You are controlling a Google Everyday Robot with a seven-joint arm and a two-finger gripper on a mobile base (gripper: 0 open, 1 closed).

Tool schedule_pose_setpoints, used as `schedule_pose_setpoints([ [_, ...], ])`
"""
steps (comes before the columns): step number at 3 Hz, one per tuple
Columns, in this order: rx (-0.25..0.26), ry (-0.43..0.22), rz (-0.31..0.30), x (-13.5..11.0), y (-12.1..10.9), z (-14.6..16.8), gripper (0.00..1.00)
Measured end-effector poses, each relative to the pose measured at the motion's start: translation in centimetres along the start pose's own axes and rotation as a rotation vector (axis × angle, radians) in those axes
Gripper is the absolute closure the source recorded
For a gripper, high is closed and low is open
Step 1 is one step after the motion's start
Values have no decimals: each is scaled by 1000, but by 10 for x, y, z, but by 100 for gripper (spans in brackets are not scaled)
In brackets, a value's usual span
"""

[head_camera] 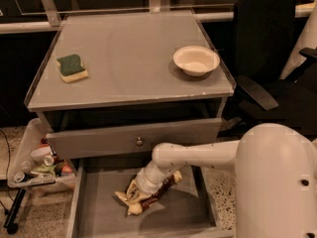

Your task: Pick brown chip bag from middle drawer and place on counter

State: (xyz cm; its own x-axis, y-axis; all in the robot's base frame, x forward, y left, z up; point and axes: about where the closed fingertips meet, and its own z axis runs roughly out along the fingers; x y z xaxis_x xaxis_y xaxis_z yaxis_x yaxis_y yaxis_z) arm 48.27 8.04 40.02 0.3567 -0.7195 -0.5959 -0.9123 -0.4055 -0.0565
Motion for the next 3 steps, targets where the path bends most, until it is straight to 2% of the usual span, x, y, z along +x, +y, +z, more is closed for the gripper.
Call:
schedule_pose_setpoints([
  [1,52,-5,27,-11,5,-24,100],
  [3,148,26,82,-37,20,-88,100],
])
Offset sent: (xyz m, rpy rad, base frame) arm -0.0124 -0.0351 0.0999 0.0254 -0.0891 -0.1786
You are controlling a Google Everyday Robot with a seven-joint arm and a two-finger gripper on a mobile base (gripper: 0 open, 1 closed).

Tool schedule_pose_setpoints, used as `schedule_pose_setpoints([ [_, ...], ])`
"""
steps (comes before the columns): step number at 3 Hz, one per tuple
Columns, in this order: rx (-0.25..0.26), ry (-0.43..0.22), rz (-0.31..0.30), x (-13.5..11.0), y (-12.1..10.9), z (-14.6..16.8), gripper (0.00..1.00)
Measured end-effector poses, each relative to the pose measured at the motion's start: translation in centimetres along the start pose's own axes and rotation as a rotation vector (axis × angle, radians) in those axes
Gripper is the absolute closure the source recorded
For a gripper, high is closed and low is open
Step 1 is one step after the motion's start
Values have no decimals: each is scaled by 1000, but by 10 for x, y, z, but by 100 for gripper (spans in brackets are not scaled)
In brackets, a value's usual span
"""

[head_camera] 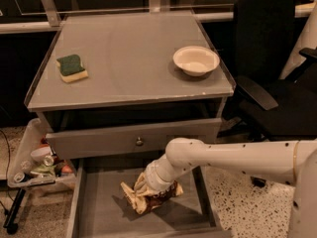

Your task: Pick brown chip bag from middle drawer and place on counter

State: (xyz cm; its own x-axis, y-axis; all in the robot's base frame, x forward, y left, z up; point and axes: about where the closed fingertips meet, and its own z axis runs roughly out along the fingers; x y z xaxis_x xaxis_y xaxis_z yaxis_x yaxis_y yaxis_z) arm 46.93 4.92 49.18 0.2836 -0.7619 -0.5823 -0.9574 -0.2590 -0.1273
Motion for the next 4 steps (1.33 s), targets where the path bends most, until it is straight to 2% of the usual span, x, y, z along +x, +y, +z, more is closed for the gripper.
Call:
schedule_pose_setpoints([
  [1,28,33,11,-14,-4,-35,100],
  [2,49,79,-6,-35,-16,-73,100],
  [3,49,79,-6,-35,-16,-73,100],
  [4,66,110,-21,-55,-14,-97,100],
])
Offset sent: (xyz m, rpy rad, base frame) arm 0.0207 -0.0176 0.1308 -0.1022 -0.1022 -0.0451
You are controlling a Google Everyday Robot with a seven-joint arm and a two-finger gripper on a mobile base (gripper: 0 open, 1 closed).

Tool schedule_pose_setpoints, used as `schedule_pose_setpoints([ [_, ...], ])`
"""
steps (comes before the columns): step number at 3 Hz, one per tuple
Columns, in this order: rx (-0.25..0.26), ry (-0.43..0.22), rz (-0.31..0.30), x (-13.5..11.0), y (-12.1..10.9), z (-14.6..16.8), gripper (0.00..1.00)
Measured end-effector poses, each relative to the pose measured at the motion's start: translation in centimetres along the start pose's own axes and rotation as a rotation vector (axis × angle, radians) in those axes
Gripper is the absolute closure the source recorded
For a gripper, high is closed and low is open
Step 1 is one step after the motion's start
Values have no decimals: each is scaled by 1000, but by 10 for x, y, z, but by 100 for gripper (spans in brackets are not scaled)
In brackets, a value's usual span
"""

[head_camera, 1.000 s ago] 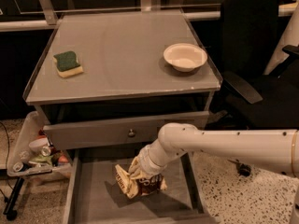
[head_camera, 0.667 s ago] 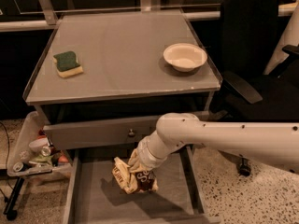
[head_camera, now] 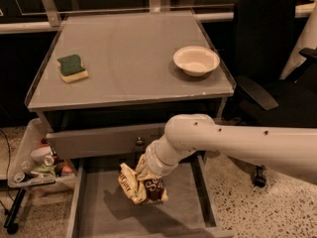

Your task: Pick brown chip bag from middle drawer and place on counter

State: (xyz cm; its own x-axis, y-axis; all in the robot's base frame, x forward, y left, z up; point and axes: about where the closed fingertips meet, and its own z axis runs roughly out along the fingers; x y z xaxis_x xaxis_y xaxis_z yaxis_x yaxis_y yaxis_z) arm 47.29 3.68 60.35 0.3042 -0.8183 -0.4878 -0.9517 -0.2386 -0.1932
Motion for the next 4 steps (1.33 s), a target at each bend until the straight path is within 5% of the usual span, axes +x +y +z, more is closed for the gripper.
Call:
schedule_pose_setpoints([
  [3,106,139,-92,-94,2,-120,100],
  [4,108,146,-97,-97,2,-124,100],
])
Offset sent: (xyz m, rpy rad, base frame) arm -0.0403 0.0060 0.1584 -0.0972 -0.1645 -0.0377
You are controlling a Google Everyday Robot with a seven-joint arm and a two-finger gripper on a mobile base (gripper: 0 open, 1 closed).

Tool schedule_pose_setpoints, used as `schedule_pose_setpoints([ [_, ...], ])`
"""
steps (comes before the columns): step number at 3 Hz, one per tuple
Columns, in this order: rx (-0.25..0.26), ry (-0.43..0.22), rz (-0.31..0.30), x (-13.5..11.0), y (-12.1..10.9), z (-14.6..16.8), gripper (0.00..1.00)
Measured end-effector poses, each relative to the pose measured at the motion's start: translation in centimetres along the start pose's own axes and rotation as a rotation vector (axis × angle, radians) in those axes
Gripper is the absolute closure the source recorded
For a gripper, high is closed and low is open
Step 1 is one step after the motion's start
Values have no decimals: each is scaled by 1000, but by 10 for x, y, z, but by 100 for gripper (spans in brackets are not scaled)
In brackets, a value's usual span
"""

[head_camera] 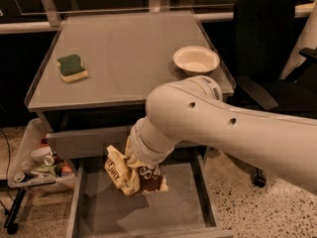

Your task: Pick brown chip bag from middle drawer and place on counter

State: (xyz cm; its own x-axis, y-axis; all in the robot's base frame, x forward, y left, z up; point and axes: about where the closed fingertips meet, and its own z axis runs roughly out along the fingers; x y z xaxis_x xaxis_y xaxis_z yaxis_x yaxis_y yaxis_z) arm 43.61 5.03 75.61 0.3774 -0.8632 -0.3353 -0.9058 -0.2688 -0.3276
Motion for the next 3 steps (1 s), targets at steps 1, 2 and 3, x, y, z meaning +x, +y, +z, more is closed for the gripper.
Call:
schedule_pose_setpoints([
  [1,11,2,-11,-3,-5,-10,100],
  [2,43,35,-14,-11,-16,-55,100],
  [3,73,82,-14,-23,-19,-105,100],
])
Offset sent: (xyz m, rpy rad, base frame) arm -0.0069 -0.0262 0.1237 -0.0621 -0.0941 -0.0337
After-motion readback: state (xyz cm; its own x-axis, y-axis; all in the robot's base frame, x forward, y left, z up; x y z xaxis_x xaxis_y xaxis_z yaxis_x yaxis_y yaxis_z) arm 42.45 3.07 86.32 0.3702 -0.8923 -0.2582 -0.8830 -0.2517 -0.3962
